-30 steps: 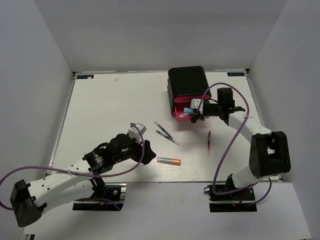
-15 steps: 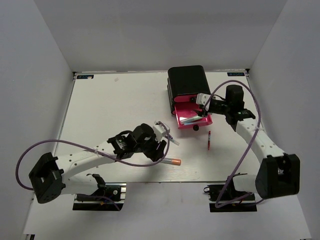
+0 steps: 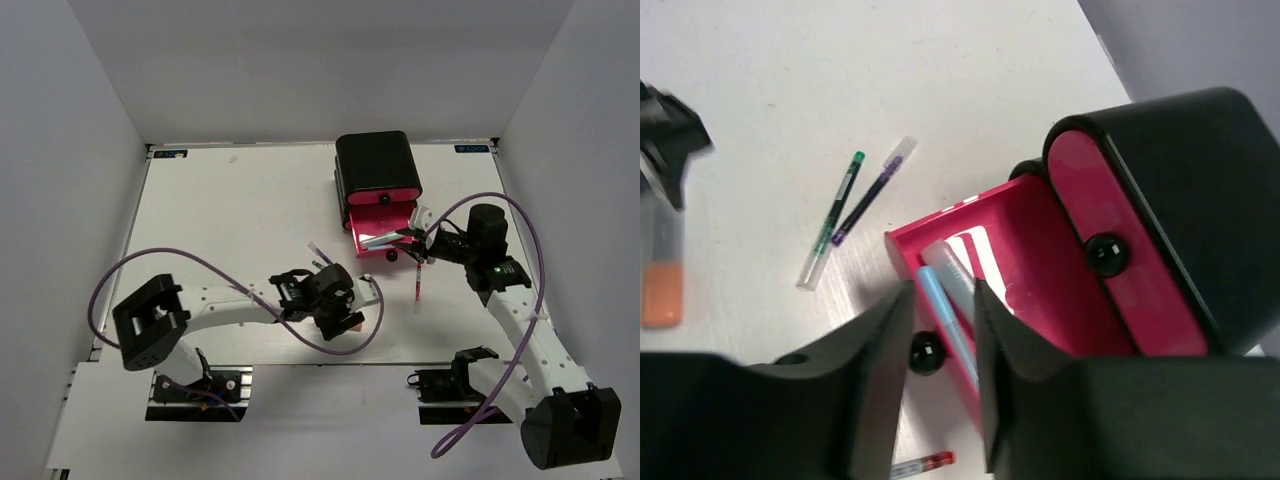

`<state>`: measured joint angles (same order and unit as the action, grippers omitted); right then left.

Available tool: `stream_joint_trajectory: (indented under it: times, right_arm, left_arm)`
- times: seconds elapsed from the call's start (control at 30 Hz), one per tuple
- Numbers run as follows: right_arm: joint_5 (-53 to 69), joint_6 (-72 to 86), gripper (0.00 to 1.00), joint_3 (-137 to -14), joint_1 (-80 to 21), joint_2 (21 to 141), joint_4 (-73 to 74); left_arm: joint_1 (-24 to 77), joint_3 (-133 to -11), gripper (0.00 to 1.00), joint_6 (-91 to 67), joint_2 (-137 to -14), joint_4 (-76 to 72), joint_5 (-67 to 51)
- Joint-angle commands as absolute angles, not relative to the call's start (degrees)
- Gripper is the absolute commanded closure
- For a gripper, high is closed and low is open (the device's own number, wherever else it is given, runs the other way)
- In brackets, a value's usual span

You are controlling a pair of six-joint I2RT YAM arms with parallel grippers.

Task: Sort the stationery into containers
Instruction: Grab a piece of stationery with the left arm, then place the stationery into the container

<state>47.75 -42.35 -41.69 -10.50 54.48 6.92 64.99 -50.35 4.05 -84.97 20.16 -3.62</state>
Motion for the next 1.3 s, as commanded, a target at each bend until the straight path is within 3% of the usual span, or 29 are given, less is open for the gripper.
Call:
stream_joint_trajectory:
  times: [0.0, 0.27, 0.37, 0.47, 0.5, 0.57, 0.7, 0.77, 0.87, 0.93, 0.97, 1.0, 1.27]
  right_arm:
    - [46.32, -38.58, 0.61, -39.21, -9.76, 51.25, 9.75]
    - [46.05, -33.5, 0.51, -35.78, -8.17, 45.97, 8.35]
    - [46.41, -31.21, 0.5, -34.63, -7.74, 44.74, 6.59]
    - [46.58, -30.32, 0.5, -34.45, -7.12, 43.86, 5.89]
    - [45.97, -29.89, 0.5, -34.54, -6.6, 43.42, 5.8]
    - [45.18, -29.62, 0.5, -34.63, -6.24, 43.16, 6.06]
    - [35.91, -25.08, 0.5, -34.54, -5.63, 42.19, 3.61]
    - [29.48, -23.73, 0.57, -34.28, -5.19, 41.75, 1.15]
    - [17.62, -18.48, 1.0, -32.96, -4.49, 41.22, -2.97]
    - [13.9, -17.85, 1.0, -31.73, -4.39, 40.7, -4.12]
    - [12.49, -17.93, 1.0, -31.29, -4.13, 40.43, -4.74]
    - [12.57, -17.84, 1.0, -30.33, -3.96, 40.17, -4.75]
    - [13.53, -17.58, 1.0, -28.83, -3.43, 38.41, -5.54]
  left_arm:
    - [66.35, -55.01, 0.28, 10.62, -88.93, 21.43, -1.15]
    - [66.36, -62.31, 0.26, 17.05, -98.61, 24.69, 0.18]
    - [66.36, -62.93, 0.29, 17.58, -101.42, 25.84, 0.18]
    - [66.36, -62.41, 0.44, 17.58, -102.04, 25.84, 0.7]
    - [66.36, -62.4, 0.59, 17.58, -102.04, 25.84, 0.7]
    - [66.36, -62.4, 0.7, 16.88, -101.43, 25.84, 0.7]
    - [65.66, -63.11, 0.75, 15.47, -95.74, 25.23, 0.7]
    - [64.86, -64.15, 0.75, 14.86, -92.39, 23.21, 1.23]
    - [64.86, -67.05, 0.87, 17.13, -88.95, 19.34, 4.91]
    - [64.25, -72.12, 0.88, 18.54, -89.47, 19.34, 5.44]
    - [63.64, -73.9, 0.98, 19.15, -91.39, 18.81, 6.84]
    - [63.63, -75.74, 1.0, 20.12, -92.54, 18.2, 7.46]
    - [61.35, -93.76, 1.0, 24.52, -105.89, 15.21, 9.4]
